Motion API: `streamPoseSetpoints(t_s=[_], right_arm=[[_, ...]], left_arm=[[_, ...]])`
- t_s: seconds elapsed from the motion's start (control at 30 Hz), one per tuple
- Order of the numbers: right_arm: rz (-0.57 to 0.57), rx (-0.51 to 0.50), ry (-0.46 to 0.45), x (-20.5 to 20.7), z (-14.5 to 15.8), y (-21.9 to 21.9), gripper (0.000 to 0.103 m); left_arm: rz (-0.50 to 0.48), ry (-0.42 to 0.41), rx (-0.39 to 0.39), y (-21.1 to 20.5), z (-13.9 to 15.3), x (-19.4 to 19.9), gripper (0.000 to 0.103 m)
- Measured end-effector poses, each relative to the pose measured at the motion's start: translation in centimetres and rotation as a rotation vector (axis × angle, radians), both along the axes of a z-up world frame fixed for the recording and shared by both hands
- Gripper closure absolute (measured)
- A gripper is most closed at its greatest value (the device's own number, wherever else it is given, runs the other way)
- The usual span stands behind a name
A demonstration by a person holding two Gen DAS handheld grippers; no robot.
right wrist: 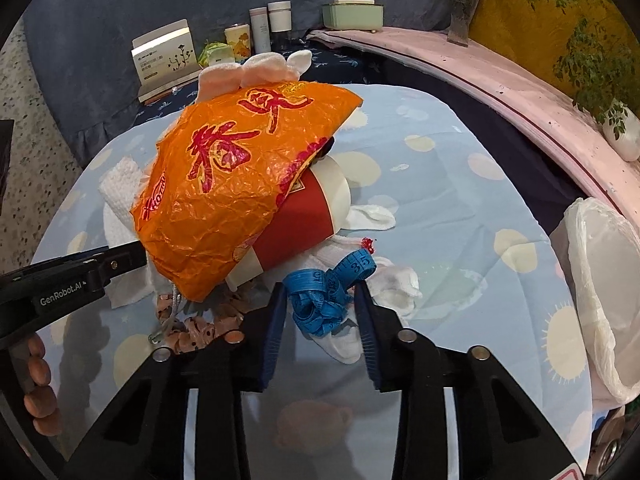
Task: Collect trash
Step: 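Grasp the white wipe with the left gripper while the right gripper grasps the blue tape measure, then carry the wipe and tape measure in both grippers over the white bin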
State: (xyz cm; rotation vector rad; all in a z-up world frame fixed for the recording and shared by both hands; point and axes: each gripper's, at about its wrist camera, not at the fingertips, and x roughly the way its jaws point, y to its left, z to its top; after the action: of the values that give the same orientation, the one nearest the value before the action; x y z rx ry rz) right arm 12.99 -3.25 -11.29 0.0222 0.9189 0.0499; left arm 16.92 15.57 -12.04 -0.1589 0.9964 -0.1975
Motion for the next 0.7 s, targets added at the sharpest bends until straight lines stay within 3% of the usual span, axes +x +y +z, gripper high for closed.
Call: streamPoseSetpoints(t_s=[0.07,0.2,0.4,0.7], right_arm=[[0.007,0.017,-0.002,-0.1,0.1,0.0,0.078],[0.005,0.032,-0.036,-0.8,1.3,0.0,0.079],[-0.007,0.05,-0.113,-2.6,4.8,-0.7,0.079],[-0.036,0.055,-0.255,-5.9,11.4,-2.7,0.079]], left_arm=[[-0.003,-0.004,-0.011,0.1,0.2,-0.3,0.092],[0.018,-0.018,-0.027,0.8,1.4,-1.2,0.096],[0.036,-0.084,-0.037,1.1,5.4,-3.0,0.098],[-0.026,-0.223,-0.056,-1.9,12.3,-5.8,0.098]])
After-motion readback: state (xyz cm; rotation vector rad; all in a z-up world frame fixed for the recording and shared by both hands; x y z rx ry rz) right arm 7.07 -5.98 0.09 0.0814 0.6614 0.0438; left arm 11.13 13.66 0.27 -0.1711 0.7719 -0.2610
